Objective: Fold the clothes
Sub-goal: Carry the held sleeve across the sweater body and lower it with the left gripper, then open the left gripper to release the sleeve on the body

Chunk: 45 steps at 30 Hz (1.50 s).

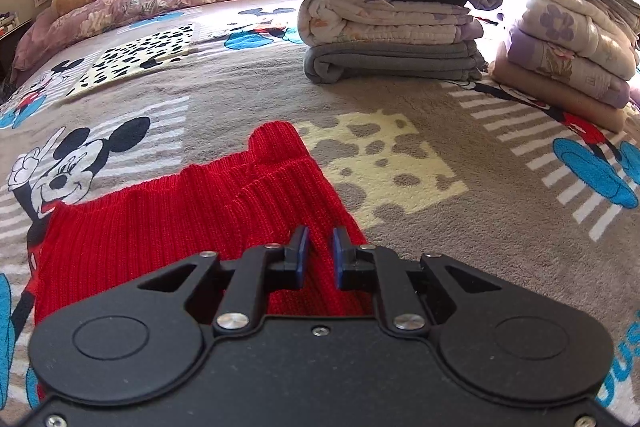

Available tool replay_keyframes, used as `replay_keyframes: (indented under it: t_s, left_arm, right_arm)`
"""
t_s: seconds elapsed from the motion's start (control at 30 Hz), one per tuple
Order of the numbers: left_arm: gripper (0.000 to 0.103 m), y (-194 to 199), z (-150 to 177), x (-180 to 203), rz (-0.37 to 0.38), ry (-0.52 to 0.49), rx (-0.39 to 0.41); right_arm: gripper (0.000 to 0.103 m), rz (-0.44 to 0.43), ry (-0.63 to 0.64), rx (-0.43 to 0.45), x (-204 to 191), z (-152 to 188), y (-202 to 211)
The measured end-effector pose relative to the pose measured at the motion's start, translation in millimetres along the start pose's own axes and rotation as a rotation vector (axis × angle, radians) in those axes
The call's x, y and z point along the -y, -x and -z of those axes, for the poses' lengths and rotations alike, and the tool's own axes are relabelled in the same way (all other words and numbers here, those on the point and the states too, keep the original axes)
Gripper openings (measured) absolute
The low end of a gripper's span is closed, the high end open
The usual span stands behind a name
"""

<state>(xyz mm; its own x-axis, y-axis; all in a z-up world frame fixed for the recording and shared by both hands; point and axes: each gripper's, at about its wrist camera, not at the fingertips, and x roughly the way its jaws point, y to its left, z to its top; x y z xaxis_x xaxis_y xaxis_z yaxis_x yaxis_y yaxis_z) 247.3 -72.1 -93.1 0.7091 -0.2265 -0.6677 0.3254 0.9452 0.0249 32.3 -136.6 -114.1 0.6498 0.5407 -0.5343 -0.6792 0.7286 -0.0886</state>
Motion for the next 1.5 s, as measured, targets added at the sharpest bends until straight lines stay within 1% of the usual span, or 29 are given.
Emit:
replay_keyframes:
  t_s: [0.1, 0.17, 0.2, 0.27, 0.37, 0.43, 0.5, 0.57, 0.63, 0.67, 0.7, 0.77, 0.83, 0.87, 0.93, 1.0, 1.03, 1.1, 1.13, 1.17, 1.2, 1.37, 1.5]
  left_arm:
    - [0.011, 0, -1, 4, -0.017, -0.016, -0.007]
    - [0.012, 3, -3, 6, -0.026, -0.035, 0.003]
    - [0.012, 7, -2, 7, -0.037, -0.042, 0.019]
    - [0.012, 19, -1, 4, -0.033, -0.034, 0.047]
    - [0.012, 42, 5, -1, -0.019, -0.017, 0.097]
    - [0.012, 59, 13, -1, 0.003, -0.025, 0.121]
    - [0.012, 72, 22, 1, 0.041, -0.05, 0.13]
    - [0.012, 81, 34, 7, 0.075, -0.075, 0.128]
    - [0.012, 83, 45, 13, 0.113, -0.092, 0.109]
    - [0.012, 82, 50, 16, 0.127, -0.1, 0.098]
    - [0.012, 77, 54, 19, 0.124, -0.11, 0.079]
    - [0.012, 64, 60, 23, 0.108, -0.114, 0.053]
    - [0.012, 57, 62, 21, 0.11, -0.078, 0.058]
    - [0.012, 57, 62, 22, 0.104, -0.062, 0.058]
    - [0.012, 58, 63, 22, 0.092, -0.032, 0.056]
    - [0.012, 61, 65, 29, 0.061, -0.055, 0.065]
    - [0.012, 66, 66, 28, 0.055, -0.042, 0.076]
    - [0.018, 79, 66, 24, 0.047, -0.009, 0.099]
    - [0.032, 86, 67, 22, 0.043, 0.008, 0.11]
    - [0.052, 92, 67, 19, 0.039, 0.025, 0.121]
    - [0.055, 98, 67, 17, 0.034, 0.041, 0.133]
    - [0.055, 136, 82, -21, 0.034, 0.236, 0.184]
    - [0.055, 162, 99, -63, -0.022, 0.429, 0.197]
  right_arm:
    - [0.099, 0.009, -0.01, -0.011, 2, 0, -2]
    - [0.1, 0.01, -0.006, -0.032, 3, 1, -4]
    - [0.1, 0.01, -0.004, -0.041, 4, 1, -5]
    - [0.098, 0.019, -0.003, -0.035, 4, 0, -2]
    - [0.093, 0.051, -0.014, -0.007, 5, -3, 10]
    - [0.093, 0.076, -0.007, 0.021, 4, -5, 18]
    - [0.093, 0.088, 0.009, 0.061, 0, -8, 23]
    - [0.093, 0.091, 0.028, 0.104, -5, -10, 26]
    - [0.093, 0.093, 0.046, 0.142, -9, -13, 29]
    - [0.093, 0.093, 0.053, 0.134, -10, -12, 26]
    - [0.093, 0.089, 0.054, 0.112, -10, -11, 23]
    - [0.093, 0.08, 0.041, 0.036, -10, -7, 17]
    - [0.094, 0.055, 0.007, -0.015, -5, -3, 12]
    - [0.095, 0.041, -0.012, -0.028, -2, -1, 9]
    - [0.096, 0.039, -0.018, -0.025, 0, -1, 10]
    - [0.097, 0.041, -0.01, -0.029, -2, 1, 10]
    - [0.099, 0.044, -0.004, -0.034, -3, 2, 9]
    - [0.099, 0.055, 0.011, -0.033, -5, 5, 10]
    - [0.099, 0.055, 0.005, -0.029, -5, 6, 12]
    - [0.099, 0.056, -0.001, -0.023, -5, 6, 14]
    - [0.098, 0.057, -0.012, -0.012, -4, 7, 19]
    - [0.096, 0.058, -0.082, 0.034, 3, 11, 46]
    - [0.096, 0.043, -0.222, 0.103, 18, 14, 70]
